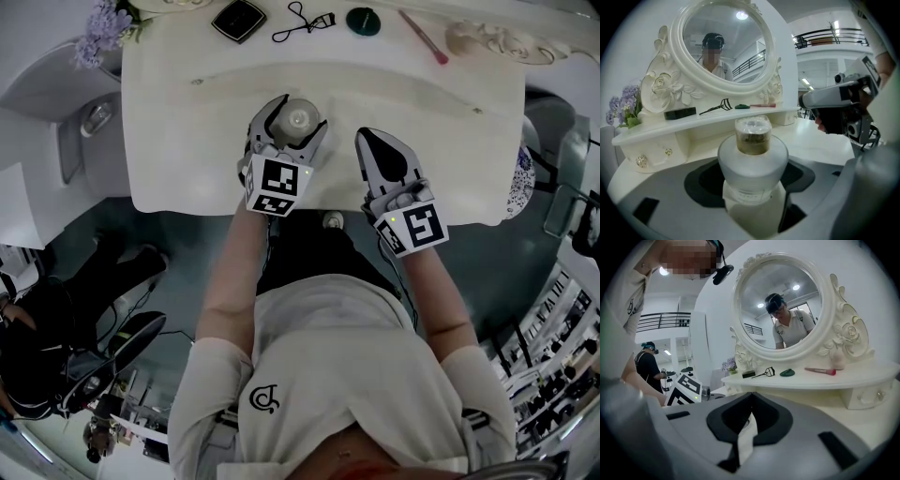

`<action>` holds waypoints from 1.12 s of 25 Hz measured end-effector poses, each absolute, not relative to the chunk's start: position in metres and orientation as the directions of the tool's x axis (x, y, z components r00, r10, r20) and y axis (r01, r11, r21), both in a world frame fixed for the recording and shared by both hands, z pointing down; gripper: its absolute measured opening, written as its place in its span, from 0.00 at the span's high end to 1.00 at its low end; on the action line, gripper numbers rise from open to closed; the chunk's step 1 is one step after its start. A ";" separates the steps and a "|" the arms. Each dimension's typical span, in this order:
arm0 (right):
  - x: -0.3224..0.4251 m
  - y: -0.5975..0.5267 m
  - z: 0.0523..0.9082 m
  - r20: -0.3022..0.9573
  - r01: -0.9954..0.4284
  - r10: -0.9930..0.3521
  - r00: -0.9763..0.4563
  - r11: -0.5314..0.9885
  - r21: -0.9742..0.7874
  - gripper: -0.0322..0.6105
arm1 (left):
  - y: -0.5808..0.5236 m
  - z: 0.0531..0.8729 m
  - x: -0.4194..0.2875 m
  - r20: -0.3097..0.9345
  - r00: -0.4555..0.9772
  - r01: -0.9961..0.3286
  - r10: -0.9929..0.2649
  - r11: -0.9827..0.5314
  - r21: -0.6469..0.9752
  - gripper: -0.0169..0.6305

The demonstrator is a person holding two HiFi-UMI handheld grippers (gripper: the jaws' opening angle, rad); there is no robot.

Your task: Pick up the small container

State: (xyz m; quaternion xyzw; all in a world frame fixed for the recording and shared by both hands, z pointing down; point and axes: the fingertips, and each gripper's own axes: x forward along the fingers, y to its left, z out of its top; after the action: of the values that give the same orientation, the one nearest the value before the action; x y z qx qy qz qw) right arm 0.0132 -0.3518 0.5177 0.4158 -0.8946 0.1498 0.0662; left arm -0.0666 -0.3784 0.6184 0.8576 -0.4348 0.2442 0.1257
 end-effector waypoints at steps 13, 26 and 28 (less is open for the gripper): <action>0.010 -0.346 0.480 0.200 -0.768 -0.742 -0.640 0.614 -0.181 0.94 | -0.360 0.558 -0.087 0.478 0.502 -0.822 -0.721 -0.570 0.003 0.44; 0.014 -0.342 0.409 0.096 -0.806 -0.800 -0.592 0.588 -0.064 0.94 | -0.355 0.440 -0.103 0.373 0.502 -0.835 -0.780 -0.549 -0.025 0.44; 0.015 -0.341 0.395 0.074 -0.813 -0.810 -0.582 0.581 -0.043 0.94 | -0.352 0.422 -0.106 0.352 0.504 -0.835 -0.789 -0.549 -0.036 0.44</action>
State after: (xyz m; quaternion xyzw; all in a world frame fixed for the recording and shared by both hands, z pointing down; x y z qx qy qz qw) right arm 0.0151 -0.3412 0.3949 0.4564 -0.8887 0.0360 0.0234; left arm -0.1064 -0.3520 0.4223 0.8643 -0.4697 0.1659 0.0691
